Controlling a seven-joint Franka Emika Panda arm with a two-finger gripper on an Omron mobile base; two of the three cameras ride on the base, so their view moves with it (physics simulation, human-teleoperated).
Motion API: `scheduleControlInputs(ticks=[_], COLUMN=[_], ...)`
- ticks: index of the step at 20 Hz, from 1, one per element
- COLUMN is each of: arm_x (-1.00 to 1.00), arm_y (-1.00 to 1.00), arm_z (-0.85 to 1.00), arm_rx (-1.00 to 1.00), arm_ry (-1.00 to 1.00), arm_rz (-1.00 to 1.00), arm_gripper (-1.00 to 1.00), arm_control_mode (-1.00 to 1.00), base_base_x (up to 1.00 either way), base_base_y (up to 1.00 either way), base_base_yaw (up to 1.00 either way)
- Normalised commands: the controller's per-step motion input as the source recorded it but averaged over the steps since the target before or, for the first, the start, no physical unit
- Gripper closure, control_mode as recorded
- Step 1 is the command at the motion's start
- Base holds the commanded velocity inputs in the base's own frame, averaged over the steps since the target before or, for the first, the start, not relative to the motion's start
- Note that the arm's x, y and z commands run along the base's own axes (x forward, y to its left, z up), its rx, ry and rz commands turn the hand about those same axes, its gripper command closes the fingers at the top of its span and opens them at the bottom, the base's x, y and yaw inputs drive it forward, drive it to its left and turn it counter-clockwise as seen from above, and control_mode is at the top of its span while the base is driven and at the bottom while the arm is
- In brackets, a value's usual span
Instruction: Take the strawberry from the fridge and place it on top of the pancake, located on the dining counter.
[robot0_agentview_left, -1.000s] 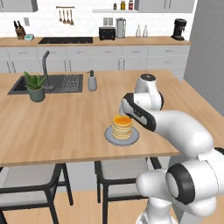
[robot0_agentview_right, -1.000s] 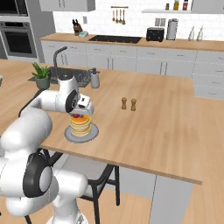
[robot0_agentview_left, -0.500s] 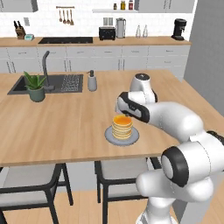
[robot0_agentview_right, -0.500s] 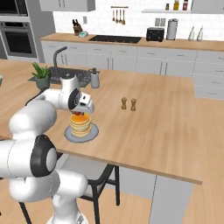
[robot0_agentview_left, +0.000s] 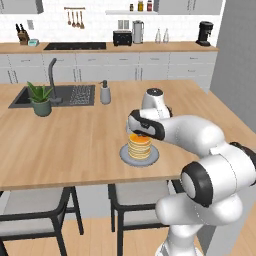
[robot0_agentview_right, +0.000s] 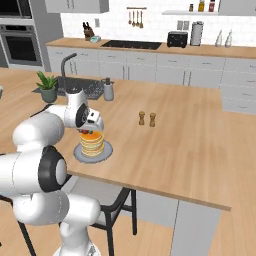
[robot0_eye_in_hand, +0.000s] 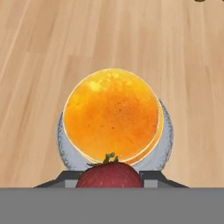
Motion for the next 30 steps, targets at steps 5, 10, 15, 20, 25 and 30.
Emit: scheduleControlInputs(ticks=[5,10,15,20,25,30], arm_x=[0.29,0.18,0.11,0.08,0.07,0.0], arm_y=[0.0,0.0,0.0,0.0,0.0,0.0], arm_z=[-0.01,-0.1,-0.23,-0.23,-0.24,-0.19], arm_rx=[0.0,0.0,0.0,0.0,0.0,0.0], arm_ry=[0.0,0.0,0.0,0.0,0.0,0.0], arm_rz=[0.0,0.0,0.0,0.0,0.0,0.0], arm_gripper=[1.0,1.0,1.0,1.0,1.0,1.0], arm_control_mode=[-1.0,-1.0,-1.0,-1.0,-1.0,-1.0], base_base_x=[0.0,0.0,0.0,0.0,0.0,0.0], base_base_y=[0.0,0.0,0.0,0.0,0.0,0.0], base_base_yaw=[0.0,0.0,0.0,0.0,0.0,0.0])
